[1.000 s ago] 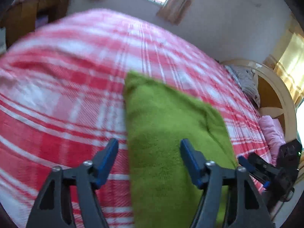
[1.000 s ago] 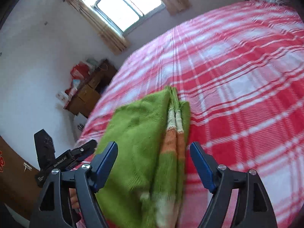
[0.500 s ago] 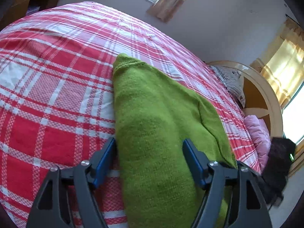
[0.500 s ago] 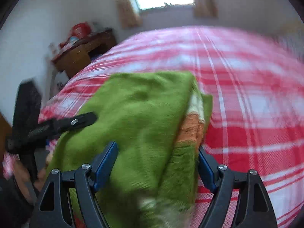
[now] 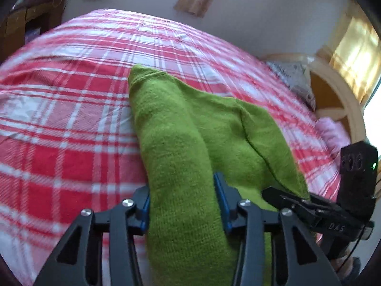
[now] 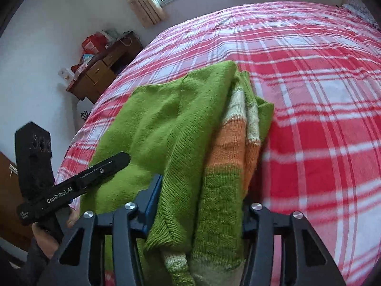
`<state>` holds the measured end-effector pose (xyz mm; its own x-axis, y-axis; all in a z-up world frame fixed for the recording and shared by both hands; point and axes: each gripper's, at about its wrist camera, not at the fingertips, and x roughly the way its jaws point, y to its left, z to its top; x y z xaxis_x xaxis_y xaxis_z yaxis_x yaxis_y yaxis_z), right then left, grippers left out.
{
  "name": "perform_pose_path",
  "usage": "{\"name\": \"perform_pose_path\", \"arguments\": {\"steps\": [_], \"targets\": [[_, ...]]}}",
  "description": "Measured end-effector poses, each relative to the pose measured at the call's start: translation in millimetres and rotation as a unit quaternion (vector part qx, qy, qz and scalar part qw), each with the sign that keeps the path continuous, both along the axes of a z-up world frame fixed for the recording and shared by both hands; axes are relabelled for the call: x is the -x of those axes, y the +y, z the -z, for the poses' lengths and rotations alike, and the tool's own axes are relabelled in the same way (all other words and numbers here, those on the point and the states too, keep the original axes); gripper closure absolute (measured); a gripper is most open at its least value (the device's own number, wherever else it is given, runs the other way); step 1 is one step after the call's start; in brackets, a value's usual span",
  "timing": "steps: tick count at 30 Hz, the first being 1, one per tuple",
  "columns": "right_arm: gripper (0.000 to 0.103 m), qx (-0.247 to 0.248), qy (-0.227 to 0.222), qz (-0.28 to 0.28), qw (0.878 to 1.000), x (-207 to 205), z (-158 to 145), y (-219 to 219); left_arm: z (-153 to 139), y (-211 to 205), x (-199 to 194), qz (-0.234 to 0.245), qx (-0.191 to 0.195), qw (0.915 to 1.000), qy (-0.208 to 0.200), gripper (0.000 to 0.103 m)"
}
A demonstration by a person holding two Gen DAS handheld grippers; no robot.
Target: Fold small clothes
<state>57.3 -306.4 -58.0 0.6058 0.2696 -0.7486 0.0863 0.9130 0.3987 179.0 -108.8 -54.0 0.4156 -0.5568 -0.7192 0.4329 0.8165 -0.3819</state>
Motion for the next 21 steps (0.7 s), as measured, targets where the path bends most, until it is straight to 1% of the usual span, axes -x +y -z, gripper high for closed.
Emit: {"name": "perform_pose_path", "arguments": {"steps": [1, 4, 6, 11, 13, 16, 21], "targets": [[0.052, -0.007, 0.003, -0.003, 1.000, 7, 0, 2, -2, 4, 11, 0.003, -0.009, 0.9999, 0.004, 0.057], [0.053, -0.027, 0.010, -0.020, 0.999, 37, 2, 11, -3, 17, 37, 0.007, -0.011, 0.9996, 0.027, 0.057], [0.053, -0.034, 0.010, -0.027, 0.999, 61, 4, 18, -3, 25, 58, 0.008, -0.014, 0.9993, 0.032, 0.057], [0.053, -0.034, -0.002, -0.017, 0.999, 111, 9, 32, -3, 33, 101, 0.001, -0.032, 0.9993, 0.017, 0.056], [0.053, -0.036, -0.006, -0.008, 0.999, 126, 10, 36, -3, 32, 110, 0.001, -0.037, 0.9993, 0.007, 0.056], [0.053, -0.046, -0.009, 0.005, 0.999, 140, 12, 37, -3, 33, 116, 0.002, -0.039, 0.9992, 0.010, 0.056], [0.053, -0.056, -0.020, 0.022, 0.998, 144, 19, 33, -2, 32, 122, 0.001, -0.044, 0.9990, 0.002, 0.055]]}}
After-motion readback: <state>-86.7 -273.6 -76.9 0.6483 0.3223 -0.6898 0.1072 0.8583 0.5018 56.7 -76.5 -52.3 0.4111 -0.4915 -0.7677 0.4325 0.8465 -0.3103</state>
